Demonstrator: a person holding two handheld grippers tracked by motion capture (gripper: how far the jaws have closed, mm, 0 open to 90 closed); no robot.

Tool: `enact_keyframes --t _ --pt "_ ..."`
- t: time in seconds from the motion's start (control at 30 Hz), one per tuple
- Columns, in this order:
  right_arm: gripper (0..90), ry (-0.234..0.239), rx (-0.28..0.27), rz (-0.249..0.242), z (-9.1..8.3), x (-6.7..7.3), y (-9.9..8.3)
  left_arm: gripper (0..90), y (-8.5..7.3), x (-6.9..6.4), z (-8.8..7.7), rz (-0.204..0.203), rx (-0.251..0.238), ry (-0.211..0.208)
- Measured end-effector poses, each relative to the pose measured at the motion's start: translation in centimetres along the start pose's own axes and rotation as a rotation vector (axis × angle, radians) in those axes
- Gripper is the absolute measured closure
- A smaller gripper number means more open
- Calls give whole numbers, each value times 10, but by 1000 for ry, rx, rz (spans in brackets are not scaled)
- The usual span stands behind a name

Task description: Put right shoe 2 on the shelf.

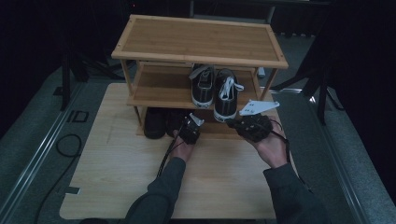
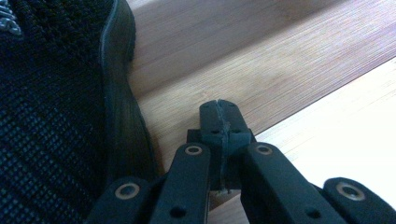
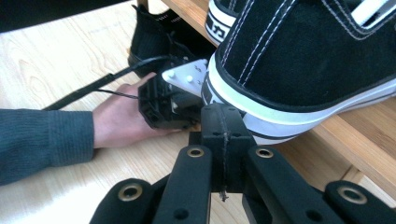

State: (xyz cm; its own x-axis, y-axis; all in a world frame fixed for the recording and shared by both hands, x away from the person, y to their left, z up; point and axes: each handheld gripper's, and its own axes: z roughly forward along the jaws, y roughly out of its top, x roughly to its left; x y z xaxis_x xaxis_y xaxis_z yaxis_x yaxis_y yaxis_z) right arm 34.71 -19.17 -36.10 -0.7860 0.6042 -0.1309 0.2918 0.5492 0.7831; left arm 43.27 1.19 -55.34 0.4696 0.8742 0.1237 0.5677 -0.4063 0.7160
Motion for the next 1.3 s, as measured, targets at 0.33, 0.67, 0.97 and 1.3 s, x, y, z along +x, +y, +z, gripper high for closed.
enact_keyframes --t 0.33,0.67,0.97,1.3 --pt "900 1 2 6 7 0 2 900 0 0 0 1 0 -2" --pt "900 -10 -1 11 10 -2 5 900 0 0 0 -3 0 -4" --pt "900 -19 3 10 14 -3 5 900 0 0 0 -4 1 -5" --pt "900 -39 11 18 19 -4 5 900 0 1 0 -1 1 -4"
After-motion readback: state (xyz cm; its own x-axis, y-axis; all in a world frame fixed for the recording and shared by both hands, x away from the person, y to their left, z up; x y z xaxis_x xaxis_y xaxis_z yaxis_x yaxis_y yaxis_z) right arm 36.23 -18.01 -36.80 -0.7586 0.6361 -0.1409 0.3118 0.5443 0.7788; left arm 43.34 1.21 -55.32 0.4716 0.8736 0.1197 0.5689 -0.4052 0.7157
